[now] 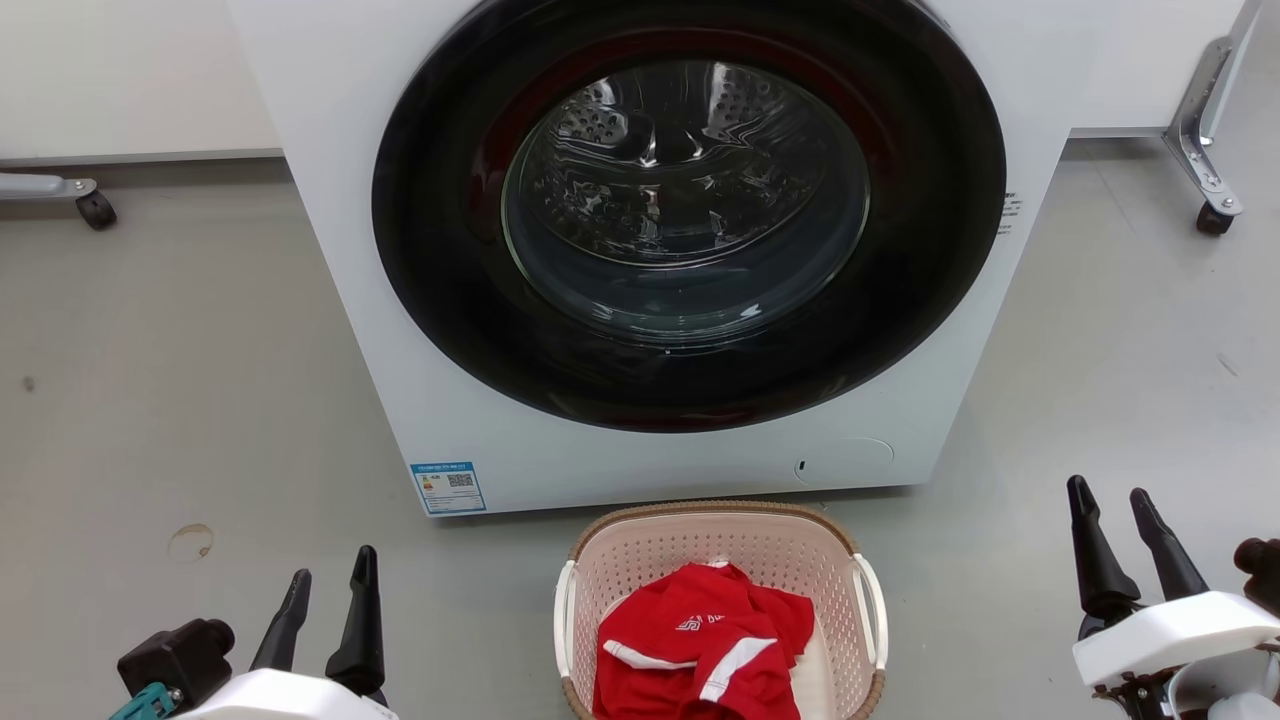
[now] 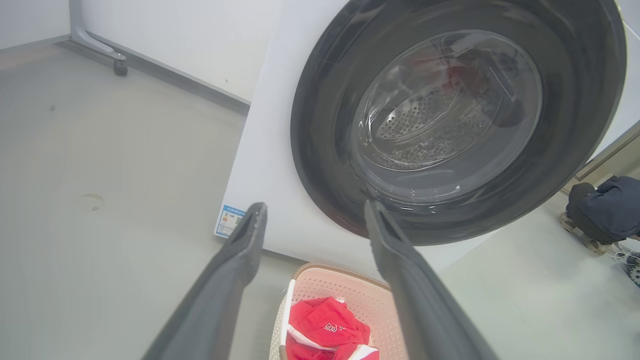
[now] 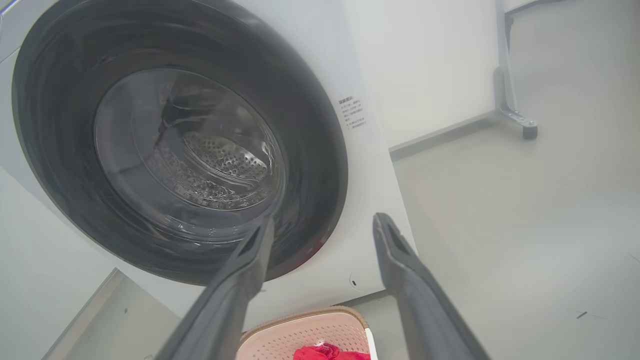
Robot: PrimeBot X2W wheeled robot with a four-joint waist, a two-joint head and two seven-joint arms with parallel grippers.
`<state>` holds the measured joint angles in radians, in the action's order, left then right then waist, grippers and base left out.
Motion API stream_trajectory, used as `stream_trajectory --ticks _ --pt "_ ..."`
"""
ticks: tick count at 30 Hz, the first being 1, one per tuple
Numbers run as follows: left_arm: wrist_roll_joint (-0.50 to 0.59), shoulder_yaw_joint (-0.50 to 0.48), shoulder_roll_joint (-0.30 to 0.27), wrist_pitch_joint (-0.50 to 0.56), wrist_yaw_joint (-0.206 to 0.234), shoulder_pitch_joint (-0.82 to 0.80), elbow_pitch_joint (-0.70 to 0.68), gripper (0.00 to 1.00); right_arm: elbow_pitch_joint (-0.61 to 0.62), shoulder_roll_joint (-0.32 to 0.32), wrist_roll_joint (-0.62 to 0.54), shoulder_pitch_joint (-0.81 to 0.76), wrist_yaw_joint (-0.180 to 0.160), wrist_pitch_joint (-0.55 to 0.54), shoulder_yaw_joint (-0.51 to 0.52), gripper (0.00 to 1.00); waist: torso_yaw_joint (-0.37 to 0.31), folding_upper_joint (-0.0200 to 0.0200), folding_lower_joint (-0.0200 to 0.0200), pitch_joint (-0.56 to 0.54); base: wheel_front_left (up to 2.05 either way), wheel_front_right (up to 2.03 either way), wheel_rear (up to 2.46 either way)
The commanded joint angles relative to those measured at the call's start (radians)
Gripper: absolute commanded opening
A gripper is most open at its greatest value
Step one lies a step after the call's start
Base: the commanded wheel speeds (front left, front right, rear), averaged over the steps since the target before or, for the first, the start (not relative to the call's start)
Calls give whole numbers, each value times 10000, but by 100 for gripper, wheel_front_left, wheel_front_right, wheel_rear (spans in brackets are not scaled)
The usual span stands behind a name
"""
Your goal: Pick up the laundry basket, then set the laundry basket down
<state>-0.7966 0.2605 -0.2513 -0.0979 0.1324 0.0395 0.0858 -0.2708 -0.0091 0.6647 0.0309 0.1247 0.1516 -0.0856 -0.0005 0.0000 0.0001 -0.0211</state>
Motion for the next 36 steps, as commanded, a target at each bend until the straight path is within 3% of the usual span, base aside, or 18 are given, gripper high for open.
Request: stream_trajectory --ticks 1,36 --pt "337 -160 -262 -155 135 -228 -376 100 324 -265 -342 298 45 201 -216 100 -7 0 0 -4 0 0 0" --pt "2985 1067 -1215 -732 1128 5 -1308 100 419 -411 -3445 344 60 1102 -1018 100 -22 0 0 -82 0 0 0"
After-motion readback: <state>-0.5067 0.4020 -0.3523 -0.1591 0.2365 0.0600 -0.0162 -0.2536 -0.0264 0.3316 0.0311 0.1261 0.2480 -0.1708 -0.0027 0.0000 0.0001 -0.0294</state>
